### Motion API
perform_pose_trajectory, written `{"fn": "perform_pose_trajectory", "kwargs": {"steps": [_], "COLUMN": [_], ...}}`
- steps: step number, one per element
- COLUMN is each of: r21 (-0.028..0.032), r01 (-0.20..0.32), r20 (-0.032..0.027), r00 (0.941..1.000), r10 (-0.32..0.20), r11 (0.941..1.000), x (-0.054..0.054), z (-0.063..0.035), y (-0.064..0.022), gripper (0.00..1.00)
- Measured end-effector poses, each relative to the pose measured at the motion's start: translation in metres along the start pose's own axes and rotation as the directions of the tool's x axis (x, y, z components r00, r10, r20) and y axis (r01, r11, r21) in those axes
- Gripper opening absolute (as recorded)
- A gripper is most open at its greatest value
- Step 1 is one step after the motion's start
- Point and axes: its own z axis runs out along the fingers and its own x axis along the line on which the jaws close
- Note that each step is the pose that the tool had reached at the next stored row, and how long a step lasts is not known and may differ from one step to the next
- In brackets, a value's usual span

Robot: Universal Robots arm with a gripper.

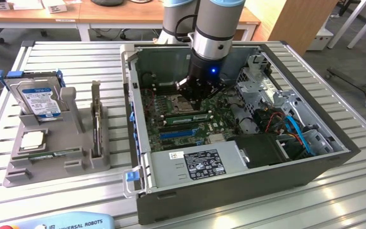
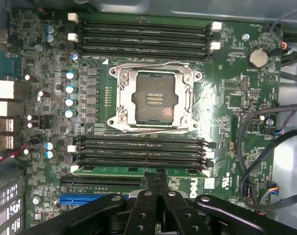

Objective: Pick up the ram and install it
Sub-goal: 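Press down the ram until it locks into place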

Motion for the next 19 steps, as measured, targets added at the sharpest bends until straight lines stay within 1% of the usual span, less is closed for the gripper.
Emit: {"fn": "perform_pose_trajectory", "kwargs": {"steps": [7, 9, 12, 16, 19], "r21": [0.0001, -0.0001, -0.0001, -0.0001, -0.0001], "r01": [-0.002, -0.002, -0.003, -0.003, -0.003], "r20": [-0.0002, -0.0034, -0.0107, -0.0129, -0.0129], "r00": [1.0000, 1.0000, 0.9999, 0.9999, 0.9999], "r10": [0.002, 0.002, 0.003, 0.003, 0.003], "r11": [1.0000, 1.0000, 1.0000, 1.0000, 1.0000], "x": [0.0000, -0.0001, -0.0002, -0.0003, -0.0003], "z": [0.0000, 0.0001, 0.0000, 0.0000, 0.0000], "y": [0.0000, 0.0000, 0.0000, 0.0000, 0.0000], "gripper": [0.10, 0.10, 0.10, 0.10, 0.10]}}
